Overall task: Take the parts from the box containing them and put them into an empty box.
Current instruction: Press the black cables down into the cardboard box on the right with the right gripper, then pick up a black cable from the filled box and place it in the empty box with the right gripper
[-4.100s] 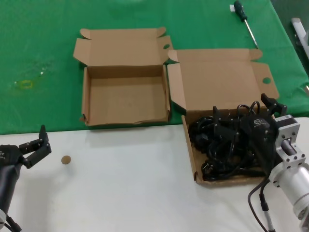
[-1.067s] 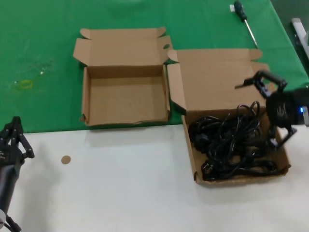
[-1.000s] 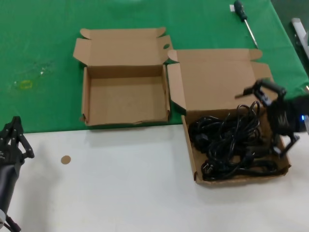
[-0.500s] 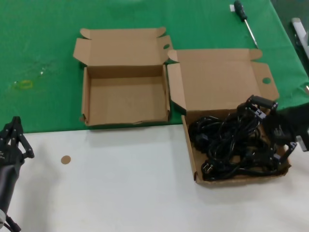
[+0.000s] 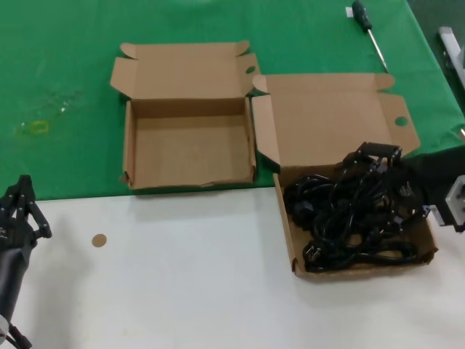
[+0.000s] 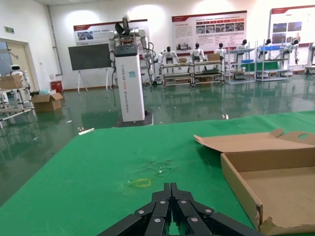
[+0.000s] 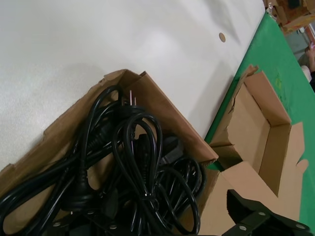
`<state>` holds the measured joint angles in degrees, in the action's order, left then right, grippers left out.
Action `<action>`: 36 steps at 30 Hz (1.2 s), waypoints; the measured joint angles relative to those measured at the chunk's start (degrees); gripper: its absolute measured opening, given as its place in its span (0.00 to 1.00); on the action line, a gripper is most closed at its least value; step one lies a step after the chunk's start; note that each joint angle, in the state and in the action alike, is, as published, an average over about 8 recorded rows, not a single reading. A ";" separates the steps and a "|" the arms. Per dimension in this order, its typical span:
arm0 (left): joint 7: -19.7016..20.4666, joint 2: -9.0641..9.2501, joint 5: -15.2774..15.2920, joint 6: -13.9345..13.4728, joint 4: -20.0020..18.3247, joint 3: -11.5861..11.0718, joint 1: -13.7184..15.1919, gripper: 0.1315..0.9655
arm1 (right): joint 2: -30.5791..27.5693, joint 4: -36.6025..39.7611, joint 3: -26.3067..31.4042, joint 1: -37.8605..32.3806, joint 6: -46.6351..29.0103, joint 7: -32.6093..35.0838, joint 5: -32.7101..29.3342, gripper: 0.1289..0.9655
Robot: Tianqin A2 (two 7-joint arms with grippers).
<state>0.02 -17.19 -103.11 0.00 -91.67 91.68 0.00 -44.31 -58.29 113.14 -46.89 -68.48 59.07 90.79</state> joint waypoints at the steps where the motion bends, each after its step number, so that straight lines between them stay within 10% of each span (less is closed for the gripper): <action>1: 0.00 0.00 0.00 0.00 0.00 0.00 0.00 0.02 | 0.08 0.10 -0.02 0.01 0.22 0.45 -0.06 0.88; 36: 0.00 0.00 0.00 0.00 0.00 0.00 0.00 0.02 | -0.88 -2.24 -0.45 2.79 5.15 0.16 -1.78 0.14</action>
<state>0.02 -17.19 -103.11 0.00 -91.67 91.68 0.00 -45.18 -60.54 112.69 -44.10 -63.33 59.23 89.01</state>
